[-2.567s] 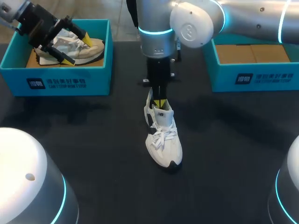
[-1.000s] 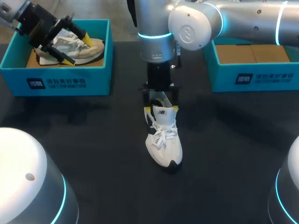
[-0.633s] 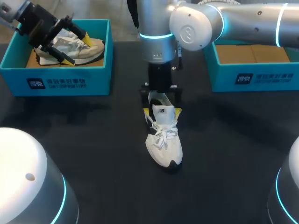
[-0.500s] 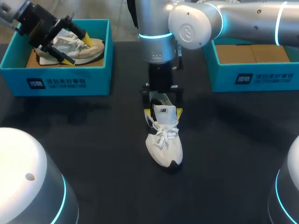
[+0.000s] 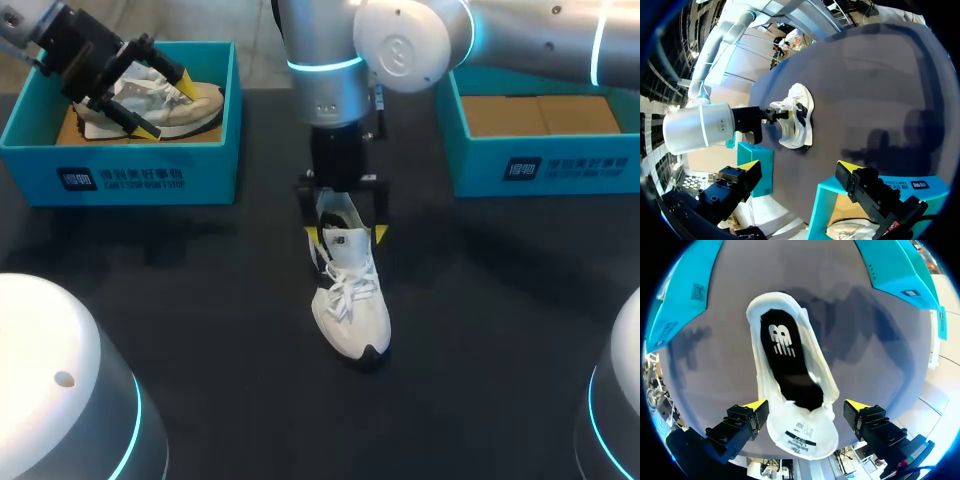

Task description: Take the shoe out of the shoebox, open the shoe tongue, remove and reinsert the insole, then place the shoe into the shoebox

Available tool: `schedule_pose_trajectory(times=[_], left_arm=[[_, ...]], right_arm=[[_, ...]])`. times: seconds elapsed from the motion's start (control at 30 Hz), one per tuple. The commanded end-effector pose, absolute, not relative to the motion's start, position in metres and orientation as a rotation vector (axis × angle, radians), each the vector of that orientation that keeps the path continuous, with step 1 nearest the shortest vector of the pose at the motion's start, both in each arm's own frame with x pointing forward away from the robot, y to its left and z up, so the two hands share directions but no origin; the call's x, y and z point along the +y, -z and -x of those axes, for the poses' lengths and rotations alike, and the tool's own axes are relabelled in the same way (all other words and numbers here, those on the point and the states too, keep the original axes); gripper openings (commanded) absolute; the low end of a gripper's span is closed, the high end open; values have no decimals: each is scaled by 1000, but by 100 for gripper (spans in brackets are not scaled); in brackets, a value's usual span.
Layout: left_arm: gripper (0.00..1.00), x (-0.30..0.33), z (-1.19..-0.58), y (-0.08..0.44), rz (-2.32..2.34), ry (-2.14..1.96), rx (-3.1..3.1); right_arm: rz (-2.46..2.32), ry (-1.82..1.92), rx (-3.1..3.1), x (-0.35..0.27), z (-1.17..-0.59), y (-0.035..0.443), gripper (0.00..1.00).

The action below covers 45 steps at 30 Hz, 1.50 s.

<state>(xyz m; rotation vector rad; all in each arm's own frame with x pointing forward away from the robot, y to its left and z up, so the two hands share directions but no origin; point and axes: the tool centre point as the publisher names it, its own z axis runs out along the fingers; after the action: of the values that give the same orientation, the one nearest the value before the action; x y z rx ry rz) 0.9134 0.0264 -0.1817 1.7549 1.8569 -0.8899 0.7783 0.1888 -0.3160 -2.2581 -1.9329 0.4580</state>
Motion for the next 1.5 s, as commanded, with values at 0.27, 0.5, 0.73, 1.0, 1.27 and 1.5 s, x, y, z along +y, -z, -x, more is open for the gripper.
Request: schedule_pose_trajectory(times=[0.27,0.5,0.73,1.0,1.27,1.5], left_arm=[[100,26,-913,181,-1757,886,1859],[100,26,-913,181,-1757,886,1859],[100,26,-913,181,-1757,886,1859],[100,26,-913,181,-1757,886,1859],[100,26,-913,181,-1757,886,1859],[100,26,-913,181,-1757,886,1859]], right_arm=[[2302,-430,-1926,186,-754,289,100],[2313,-434,-1918,190,-733,274,93],[2303,-451,-1899,193,-721,279,39],[2288,-465,-1886,192,-715,285,38],[2271,-460,-1892,186,-718,295,37],[2224,-454,-1962,185,-741,304,37]])
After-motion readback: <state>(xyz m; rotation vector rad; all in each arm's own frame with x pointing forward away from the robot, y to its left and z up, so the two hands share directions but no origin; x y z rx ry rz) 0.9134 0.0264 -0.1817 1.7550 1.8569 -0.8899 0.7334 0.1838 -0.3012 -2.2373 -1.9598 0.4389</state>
